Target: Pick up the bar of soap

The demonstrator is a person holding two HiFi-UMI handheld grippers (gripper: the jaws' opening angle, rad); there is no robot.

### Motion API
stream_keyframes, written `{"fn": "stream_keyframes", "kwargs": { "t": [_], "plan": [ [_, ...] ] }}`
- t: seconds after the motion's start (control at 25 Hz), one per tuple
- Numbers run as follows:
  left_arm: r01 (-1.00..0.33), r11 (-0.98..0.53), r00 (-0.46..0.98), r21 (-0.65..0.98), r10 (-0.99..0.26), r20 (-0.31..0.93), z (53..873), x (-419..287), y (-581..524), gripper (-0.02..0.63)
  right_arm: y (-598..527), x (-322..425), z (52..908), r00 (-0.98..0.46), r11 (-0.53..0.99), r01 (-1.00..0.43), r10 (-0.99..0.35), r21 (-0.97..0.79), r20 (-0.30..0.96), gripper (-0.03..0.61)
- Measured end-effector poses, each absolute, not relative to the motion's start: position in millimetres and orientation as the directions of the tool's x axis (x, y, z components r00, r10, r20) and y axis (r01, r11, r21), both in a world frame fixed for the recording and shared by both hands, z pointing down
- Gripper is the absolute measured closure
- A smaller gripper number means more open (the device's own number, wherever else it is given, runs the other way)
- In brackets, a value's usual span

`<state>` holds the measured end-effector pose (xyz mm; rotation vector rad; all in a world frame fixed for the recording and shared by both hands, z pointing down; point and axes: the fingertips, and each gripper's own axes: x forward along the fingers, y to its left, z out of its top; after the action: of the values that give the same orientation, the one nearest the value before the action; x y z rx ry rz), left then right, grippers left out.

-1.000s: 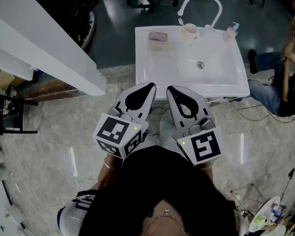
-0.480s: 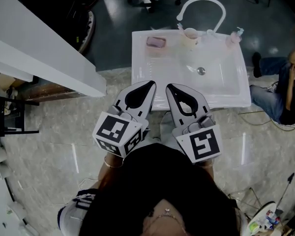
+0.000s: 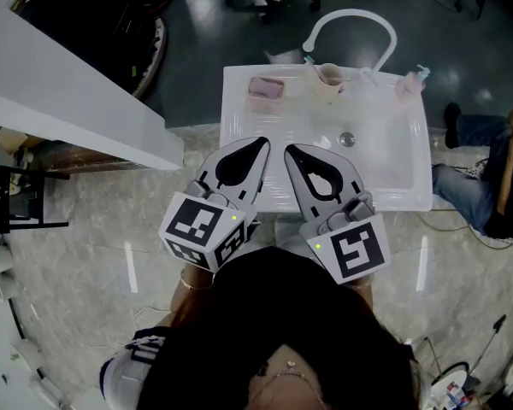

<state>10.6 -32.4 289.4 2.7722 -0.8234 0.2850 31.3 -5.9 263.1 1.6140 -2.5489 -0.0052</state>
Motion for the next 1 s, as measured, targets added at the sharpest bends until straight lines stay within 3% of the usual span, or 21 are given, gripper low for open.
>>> {"fn": "stream_keyframes", "kwargs": {
  "t": [0.36,1.0],
  "plan": [
    [-0.608,-0.777,0.785,0.163,-0.558,0.267,291.8,42.4,-62.0,0.614,-41.3,68.8,265.0,-0.470,0.474,-0.880,-0.879,0.034,0.083,0.580],
    [-0.677,-0.715,0.730,0.176,-0.620,0.288,294.8,25.7,-103.8,0.615,-90.3,74.5,278.5,-0.502,0.506,-0.862,-0.859,0.029,0.099,0.580]
  ]
}}
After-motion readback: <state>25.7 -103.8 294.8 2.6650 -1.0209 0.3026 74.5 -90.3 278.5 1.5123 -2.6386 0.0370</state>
